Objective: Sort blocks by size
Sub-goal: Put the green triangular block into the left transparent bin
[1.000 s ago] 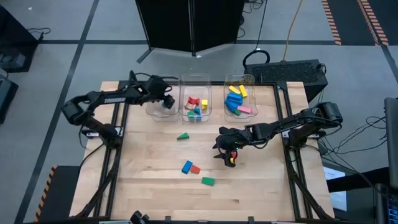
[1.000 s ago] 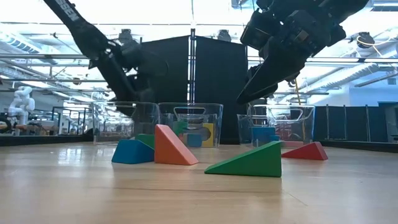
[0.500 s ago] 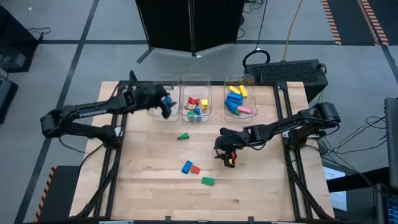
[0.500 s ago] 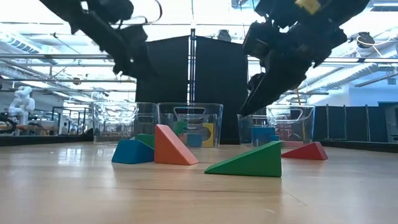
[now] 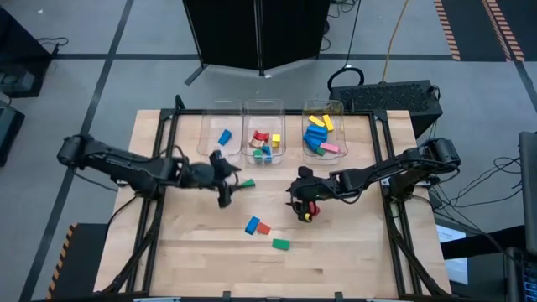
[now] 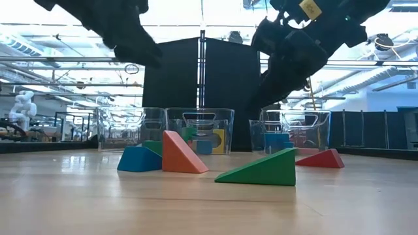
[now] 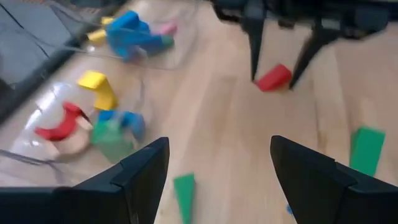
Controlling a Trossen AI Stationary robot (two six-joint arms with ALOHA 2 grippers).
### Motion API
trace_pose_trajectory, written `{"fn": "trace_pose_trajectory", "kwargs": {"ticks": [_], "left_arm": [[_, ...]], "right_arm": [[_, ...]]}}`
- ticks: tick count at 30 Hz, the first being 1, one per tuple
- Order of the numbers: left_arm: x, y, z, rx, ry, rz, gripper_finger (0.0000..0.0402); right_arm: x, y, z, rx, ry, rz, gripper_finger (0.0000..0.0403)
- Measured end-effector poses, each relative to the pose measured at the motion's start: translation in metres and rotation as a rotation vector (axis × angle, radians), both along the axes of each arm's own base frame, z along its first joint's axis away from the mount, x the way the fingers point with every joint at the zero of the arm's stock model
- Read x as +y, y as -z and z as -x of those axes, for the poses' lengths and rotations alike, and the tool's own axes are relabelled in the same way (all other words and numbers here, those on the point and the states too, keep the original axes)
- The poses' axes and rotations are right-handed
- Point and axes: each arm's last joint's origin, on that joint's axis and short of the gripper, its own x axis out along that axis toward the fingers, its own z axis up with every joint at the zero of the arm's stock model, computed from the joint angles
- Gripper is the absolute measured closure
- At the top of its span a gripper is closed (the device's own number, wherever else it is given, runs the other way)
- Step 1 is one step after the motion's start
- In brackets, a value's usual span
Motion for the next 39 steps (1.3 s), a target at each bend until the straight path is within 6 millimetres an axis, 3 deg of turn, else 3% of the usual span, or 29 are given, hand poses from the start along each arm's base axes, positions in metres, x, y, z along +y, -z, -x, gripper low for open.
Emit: {"fn": "trace_pose_trajectory", "kwargs": {"ticks": [7,17,33,39], "left_arm": [[-0.024,0.045,-0.007,0.117,-0.051,-0.021,0.0121],[-0.023,0.093,-0.026,0.239,-0.179,-0.131,0.0120],[-0.001,0.138,-0.040,0.390,-0.198,-0.118,0.0122],[0.001,0.142,-0.044,0.377,-0.184,-0.094,0.0166]], "right_arm": [[0.001,-0.004,-0.004,-0.058,0.007,-0.022,0.0198],[0.001,-0.005,-0.004,-0.060,0.008,-0.025,0.0198],[0.001,-0.004,-0.003,-0.052,0.007,-0.024,0.0198],[0.001,-0.004,-0.003,-0.052,0.005,-0.022,0.0198]]}}
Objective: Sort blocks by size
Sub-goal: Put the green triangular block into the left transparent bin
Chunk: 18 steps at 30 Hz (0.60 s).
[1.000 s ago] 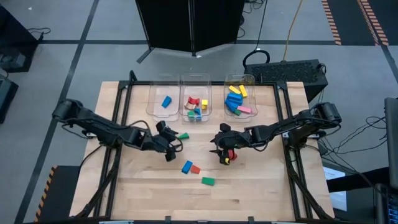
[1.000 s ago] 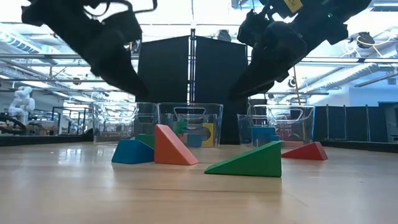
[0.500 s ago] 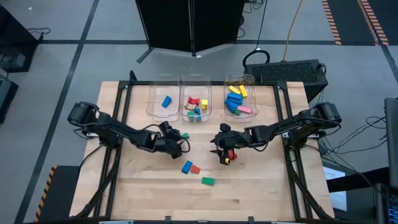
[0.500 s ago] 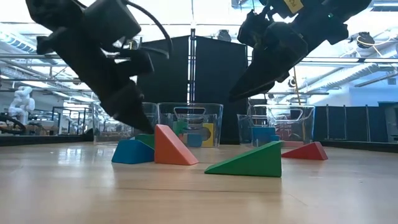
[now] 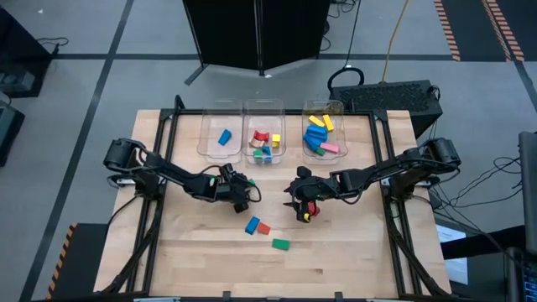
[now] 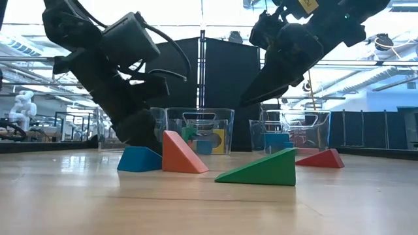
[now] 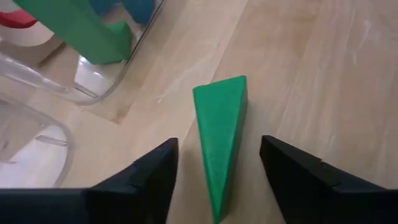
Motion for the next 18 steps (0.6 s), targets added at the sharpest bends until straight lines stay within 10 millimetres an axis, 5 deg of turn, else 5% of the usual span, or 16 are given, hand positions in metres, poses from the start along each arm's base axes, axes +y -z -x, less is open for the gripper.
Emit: {"fn": "trace_pose_trajectory", "kwargs": {"ticks": [11,18], "left_arm": [[0.0006,0.0009,-0.0005,0.003,0.015,0.035,0.0310],[0.0011,0.0005,-0.0013,-0.015,0.005,0.027,0.0352]], "right_arm": [[0.0000,-0.0001,-0.0001,0.000,0.000,0.000,0.0198],[0.0000,0.0001,0.0001,0.003,0.000,0.001,0.0198]]}}
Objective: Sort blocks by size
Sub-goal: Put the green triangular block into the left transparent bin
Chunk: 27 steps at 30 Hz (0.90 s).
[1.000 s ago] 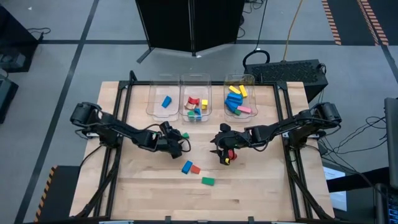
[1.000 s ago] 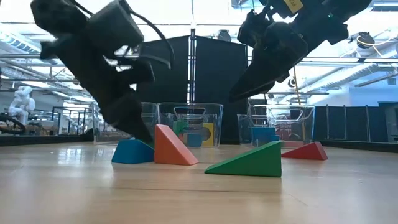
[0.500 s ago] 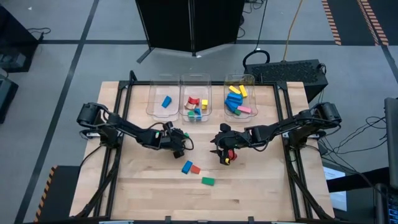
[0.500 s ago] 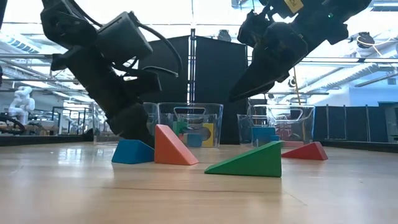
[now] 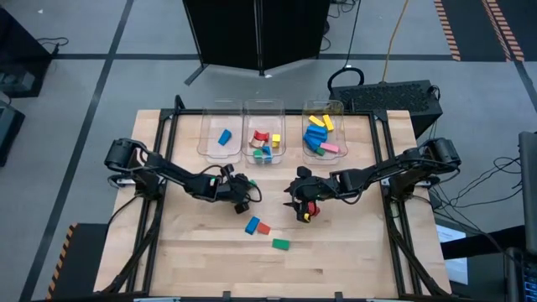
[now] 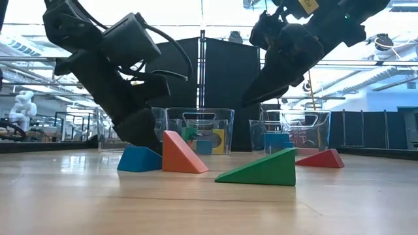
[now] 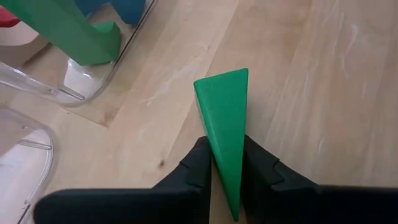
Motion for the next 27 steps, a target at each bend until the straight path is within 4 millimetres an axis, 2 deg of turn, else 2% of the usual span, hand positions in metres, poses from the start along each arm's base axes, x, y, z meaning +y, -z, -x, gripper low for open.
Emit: {"fn": "trace_pose_trajectory", "kwargs": {"ticks": [5,9,13,21,27], "left_arm": [[-0.001,-0.002,0.000,-0.005,0.000,0.000,0.0354],[-0.001,-0.011,0.001,-0.012,0.005,0.000,0.0356],[0.000,-0.034,0.002,-0.067,0.006,0.005,0.0356],[0.010,-0.072,0.021,-0.120,-0.050,0.025,0.0357],[0.014,-0.102,0.035,-0.225,-0.060,0.037,0.0355]], "right_arm": [[0.000,0.001,0.001,0.009,0.000,0.002,0.0198],[0.000,0.001,0.001,0.014,0.000,0.002,0.0198],[0.000,0.001,0.001,0.013,0.000,0.002,0.0198],[0.000,0.001,0.001,0.020,0.000,0.003,0.0198],[0.000,0.002,0.002,0.028,0.000,0.004,0.0198]]}}
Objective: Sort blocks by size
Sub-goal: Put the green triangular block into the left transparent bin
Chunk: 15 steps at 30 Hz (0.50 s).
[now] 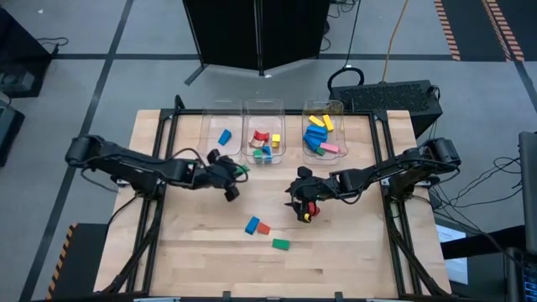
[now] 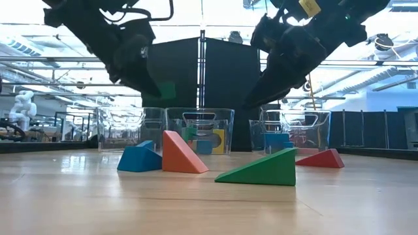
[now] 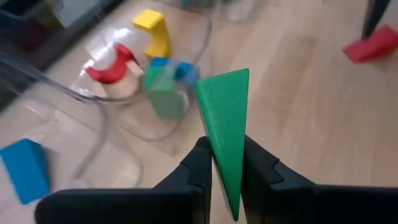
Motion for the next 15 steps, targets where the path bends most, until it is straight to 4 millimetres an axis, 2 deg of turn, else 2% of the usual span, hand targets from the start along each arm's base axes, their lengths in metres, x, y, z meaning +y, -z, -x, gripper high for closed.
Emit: {"fn": "trace_pose_trajectory", "kwargs": {"ticks": [8,15], "left_arm": [[0.025,-0.025,0.024,-0.028,-0.122,-0.075,0.0354],[0.054,-0.027,0.036,0.043,-0.217,-0.113,0.0353]], "right_arm": [[-0.001,0.005,0.004,0.065,0.000,0.009,0.0197],[-0.001,0.010,0.009,0.139,-0.013,0.036,0.0198]]}}
